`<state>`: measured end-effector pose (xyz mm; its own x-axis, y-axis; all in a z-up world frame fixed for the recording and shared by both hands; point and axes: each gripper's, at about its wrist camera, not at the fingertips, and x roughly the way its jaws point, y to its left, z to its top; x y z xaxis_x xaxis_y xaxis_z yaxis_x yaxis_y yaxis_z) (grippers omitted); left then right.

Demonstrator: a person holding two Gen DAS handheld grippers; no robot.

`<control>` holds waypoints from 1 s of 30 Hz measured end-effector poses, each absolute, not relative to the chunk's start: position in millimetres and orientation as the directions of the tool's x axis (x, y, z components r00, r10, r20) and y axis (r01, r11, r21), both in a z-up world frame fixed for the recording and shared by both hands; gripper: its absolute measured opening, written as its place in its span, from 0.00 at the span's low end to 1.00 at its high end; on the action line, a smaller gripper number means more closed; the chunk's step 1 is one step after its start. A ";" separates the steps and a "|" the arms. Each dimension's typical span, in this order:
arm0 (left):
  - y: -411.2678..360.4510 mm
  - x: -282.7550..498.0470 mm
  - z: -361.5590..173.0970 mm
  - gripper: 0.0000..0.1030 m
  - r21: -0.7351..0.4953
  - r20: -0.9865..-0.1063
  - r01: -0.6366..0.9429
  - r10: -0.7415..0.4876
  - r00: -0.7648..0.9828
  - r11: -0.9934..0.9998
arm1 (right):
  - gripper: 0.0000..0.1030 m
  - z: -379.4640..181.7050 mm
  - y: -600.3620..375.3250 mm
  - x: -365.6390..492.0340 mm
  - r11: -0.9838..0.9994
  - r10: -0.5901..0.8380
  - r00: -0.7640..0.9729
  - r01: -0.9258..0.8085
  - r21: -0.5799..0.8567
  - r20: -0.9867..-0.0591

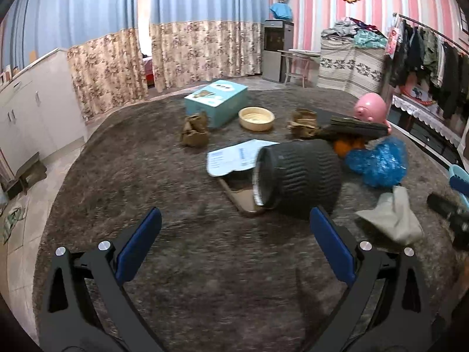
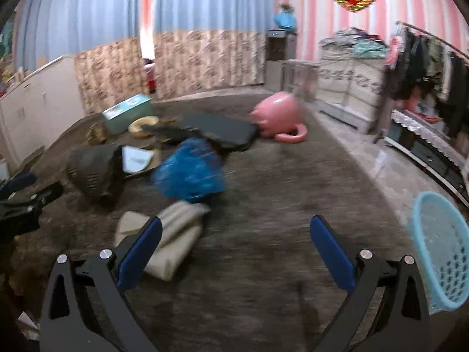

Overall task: Collect trash
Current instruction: 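Grasp the black ribbed cylinder with the left tool while the right tool grasps the beige cloth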

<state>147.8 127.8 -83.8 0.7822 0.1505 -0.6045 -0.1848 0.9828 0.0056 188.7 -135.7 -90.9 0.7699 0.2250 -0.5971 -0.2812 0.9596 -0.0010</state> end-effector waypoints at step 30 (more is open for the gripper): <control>75.9 202.5 -92.3 0.95 0.010 -0.652 -0.137 0.110 0.750 0.991 | 0.24 -83.0 -203.8 192.4 0.946 0.296 0.716 -0.310 0.091 -0.632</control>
